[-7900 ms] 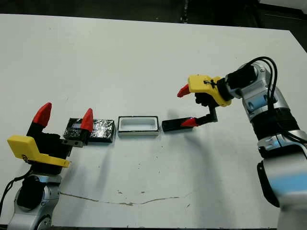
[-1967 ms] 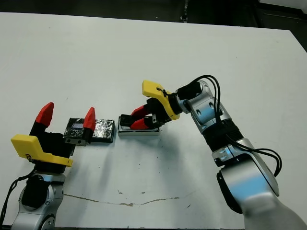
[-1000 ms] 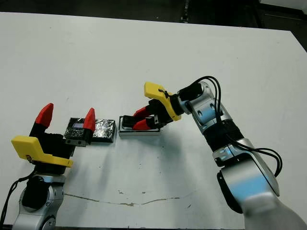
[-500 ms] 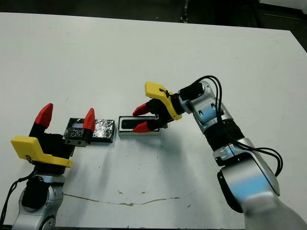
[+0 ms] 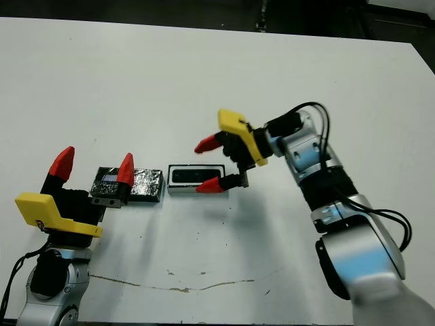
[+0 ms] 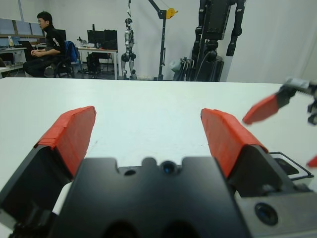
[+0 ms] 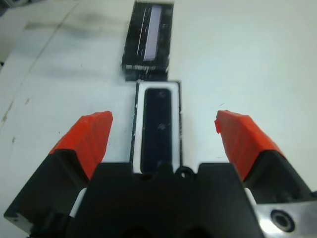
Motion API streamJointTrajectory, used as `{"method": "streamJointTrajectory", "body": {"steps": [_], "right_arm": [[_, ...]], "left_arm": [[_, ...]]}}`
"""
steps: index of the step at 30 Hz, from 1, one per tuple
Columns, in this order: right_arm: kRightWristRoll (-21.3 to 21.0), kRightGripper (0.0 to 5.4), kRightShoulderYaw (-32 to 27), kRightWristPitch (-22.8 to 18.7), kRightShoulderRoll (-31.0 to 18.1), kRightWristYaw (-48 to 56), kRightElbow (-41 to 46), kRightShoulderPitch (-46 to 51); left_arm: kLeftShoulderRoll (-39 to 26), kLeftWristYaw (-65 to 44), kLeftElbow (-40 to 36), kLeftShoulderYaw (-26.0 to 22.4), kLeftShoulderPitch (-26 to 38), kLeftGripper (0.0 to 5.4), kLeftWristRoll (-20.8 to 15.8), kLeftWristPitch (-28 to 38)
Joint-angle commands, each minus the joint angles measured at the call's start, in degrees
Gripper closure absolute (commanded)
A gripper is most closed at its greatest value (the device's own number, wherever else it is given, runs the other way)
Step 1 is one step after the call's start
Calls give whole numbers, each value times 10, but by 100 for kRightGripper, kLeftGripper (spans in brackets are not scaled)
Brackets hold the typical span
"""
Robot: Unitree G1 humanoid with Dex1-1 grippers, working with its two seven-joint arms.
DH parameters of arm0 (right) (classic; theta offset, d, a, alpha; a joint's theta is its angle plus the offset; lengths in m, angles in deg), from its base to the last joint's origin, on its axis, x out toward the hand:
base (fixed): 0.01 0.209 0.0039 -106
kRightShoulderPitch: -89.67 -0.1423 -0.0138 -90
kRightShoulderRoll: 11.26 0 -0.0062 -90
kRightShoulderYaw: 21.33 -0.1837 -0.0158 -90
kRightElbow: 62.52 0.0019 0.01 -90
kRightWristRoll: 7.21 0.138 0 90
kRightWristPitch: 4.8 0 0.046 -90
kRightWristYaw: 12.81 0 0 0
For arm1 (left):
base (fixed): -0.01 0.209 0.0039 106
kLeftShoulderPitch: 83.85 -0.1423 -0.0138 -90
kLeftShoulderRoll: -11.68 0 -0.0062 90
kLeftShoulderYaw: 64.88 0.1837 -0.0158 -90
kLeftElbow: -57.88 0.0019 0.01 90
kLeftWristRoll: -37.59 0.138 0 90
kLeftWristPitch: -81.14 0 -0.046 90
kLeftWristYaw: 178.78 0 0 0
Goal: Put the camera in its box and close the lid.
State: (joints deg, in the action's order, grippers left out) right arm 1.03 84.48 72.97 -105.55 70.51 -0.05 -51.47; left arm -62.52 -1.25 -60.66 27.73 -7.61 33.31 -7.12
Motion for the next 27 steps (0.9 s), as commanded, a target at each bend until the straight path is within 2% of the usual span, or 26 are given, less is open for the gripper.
{"method": "streamJointTrajectory", "body": {"steps": [1, 4, 8, 11, 14, 17, 22, 27], "right_arm": [[43, 1, -44, -59, -38, -8, 63, 32], [87, 1, -97, -104, -67, -44, 158, 97], [116, 1, -177, -146, -89, -156, 309, 221], [141, 20, -238, -152, -75, -237, 392, 317], [177, 59, -294, -149, -38, -315, 444, 408], [190, 105, -324, -112, 3, -380, 477, 483], [181, 188, -333, -47, 67, -473, 513, 584], [185, 265, -310, 33, 111, -480, 486, 632]], "left_arm": [[0, 2, -1, 0, -10, 0, 2, -1], [2, 4, -2, -1, -11, 0, 2, -2], [-6, 0, -8, -7, -11, 0, 4, -6], [-13, -4, -15, -15, -9, 0, 0, -13], [-25, -13, -20, -27, -1, 0, -4, -17], [-48, -34, -17, -46, 14, 0, -17, -17], [-87, -69, -17, -74, 38, 0, -41, -24], [-151, -122, -17, -103, 65, 0, -66, -50]]}}
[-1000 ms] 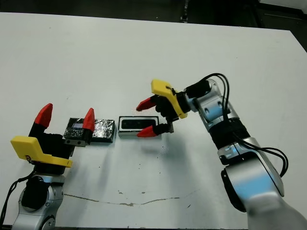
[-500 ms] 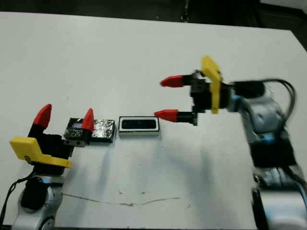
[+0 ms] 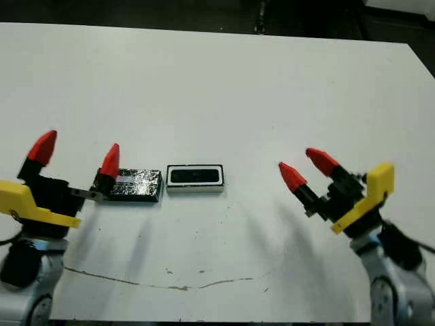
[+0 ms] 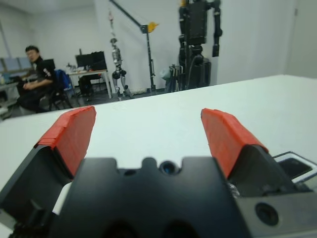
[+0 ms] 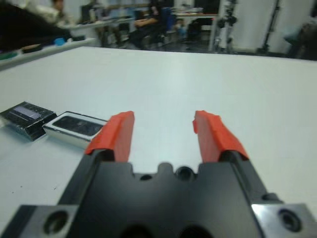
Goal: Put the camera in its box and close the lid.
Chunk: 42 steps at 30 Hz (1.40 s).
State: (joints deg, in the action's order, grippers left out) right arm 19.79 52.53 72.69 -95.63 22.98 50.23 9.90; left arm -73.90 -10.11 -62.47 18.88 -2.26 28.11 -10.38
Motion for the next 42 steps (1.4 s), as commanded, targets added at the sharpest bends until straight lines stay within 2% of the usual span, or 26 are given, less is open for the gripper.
{"method": "streamJointTrajectory", "body": {"steps": [1, 5, 9, 12, 17, 20, 23, 27, 33, 42], "right_arm": [[-8, 279, 15, 47, 14, -6, -23, 22], [-18, 349, 29, 73, 14, -18, -36, 25], [-1, 409, 31, 71, 14, -27, -40, 24], [-5, 458, 36, 80, 9, -26, -48, 20], [-10, 538, 44, 83, 4, -35, -50, 18], [-17, 538, 47, 96, 2, -37, -55, 18], [-15, 538, 49, 91, 0, -44, -51, 20], [-17, 538, 53, 93, 1, -54, -48, 22], [-20, 538, 58, 98, 0, -58, -47, 24], [-27, 538, 64, 98, 0, -69, -38, 29]], "left_arm": [[-55, -52, 7, -21, 18, 0, -21, -19], [-132, -119, 11, -48, 43, 0, -52, -59], [-202, -197, 33, -75, 77, 0, -107, -91], [-263, -271, 63, -78, 119, 0, -132, -103], [-360, -441, 157, -43, 226, 0, -161, -109], [-390, -543, 211, -5, 291, 0, -182, -125], [-392, -628, 259, 29, 342, 0, -180, -102], [-369, -702, 329, 54, 378, 0, -174, -49], [-333, -769, 417, 88, 416, 0, -181, -58], [-308, -790, 435, 107, 414, 0, -162, -61]]}}
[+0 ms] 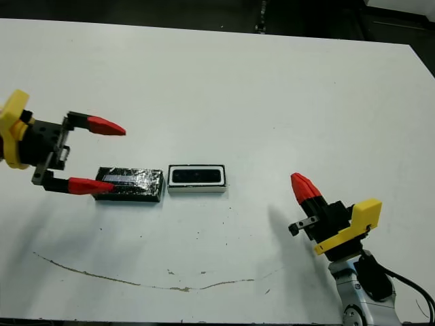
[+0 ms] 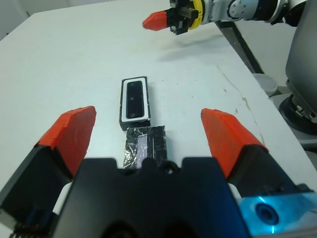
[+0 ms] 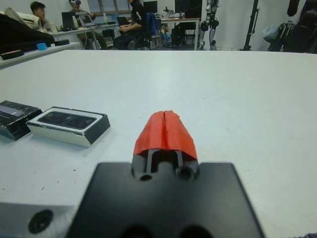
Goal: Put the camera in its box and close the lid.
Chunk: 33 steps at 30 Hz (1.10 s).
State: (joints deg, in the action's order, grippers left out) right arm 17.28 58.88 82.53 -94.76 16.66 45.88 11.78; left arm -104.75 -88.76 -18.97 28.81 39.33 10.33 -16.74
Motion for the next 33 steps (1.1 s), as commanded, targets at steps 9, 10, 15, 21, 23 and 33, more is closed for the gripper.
{"method": "streamJointTrajectory", "body": {"steps": [9, 10, 15, 21, 23, 33], "right_arm": [[2, 538, 2, -4, -11, -6, 7, 11], [0, 538, 3, -4, -11, -7, 7, 12], [2, 538, 3, -5, -13, -7, 9, 12], [8, 538, 4, -7, -14, -6, 7, 12], [8, 538, 5, -7, -15, -6, 7, 13], [8, 538, 8, -3, -18, -8, 7, 15]], "left_arm": [[-2, 38, -34, 29, -17, 0, 69, -11], [1, 37, -30, 33, -16, 0, 76, 2], [7, 25, 2, 59, 4, 0, 107, 34], [12, 19, 37, 89, 35, 0, 139, 22], [13, 12, 49, 99, 46, 0, 146, 13], [38, -3, 110, 121, 78, 0, 178, 37]]}}
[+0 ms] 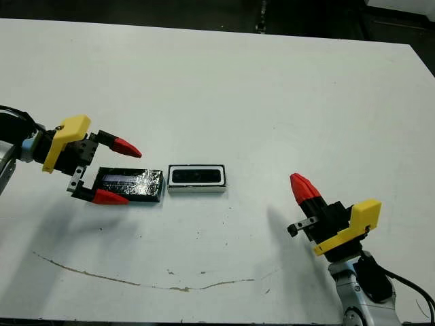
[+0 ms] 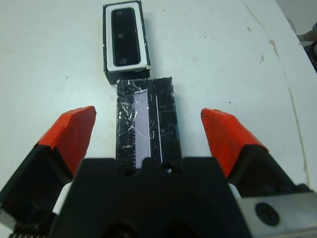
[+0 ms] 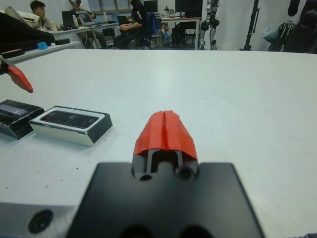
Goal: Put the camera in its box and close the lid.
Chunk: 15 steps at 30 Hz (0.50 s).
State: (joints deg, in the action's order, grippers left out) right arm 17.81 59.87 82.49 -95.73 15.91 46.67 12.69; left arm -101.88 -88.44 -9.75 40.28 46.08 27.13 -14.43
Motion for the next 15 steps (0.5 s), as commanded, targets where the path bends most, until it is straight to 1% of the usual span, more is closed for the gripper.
{"method": "streamJointTrajectory", "body": {"steps": [1, 6, 12, 15], "right_arm": [[3, 538, -2, -2, -9, 0, -2, 6], [4, 538, -2, -3, -10, 0, -1, 7], [4, 538, -1, -4, -10, -1, 0, 7], [3, 538, -1, -7, -11, -4, 2, 8]], "left_arm": [[12, -7, 22, 7, 11, 0, 11, 20], [20, -8, 37, 12, 11, 0, 24, 52], [18, 9, 23, 22, 5, 0, 49, 40], [15, 22, 5, 27, -3, 0, 64, 45]]}}
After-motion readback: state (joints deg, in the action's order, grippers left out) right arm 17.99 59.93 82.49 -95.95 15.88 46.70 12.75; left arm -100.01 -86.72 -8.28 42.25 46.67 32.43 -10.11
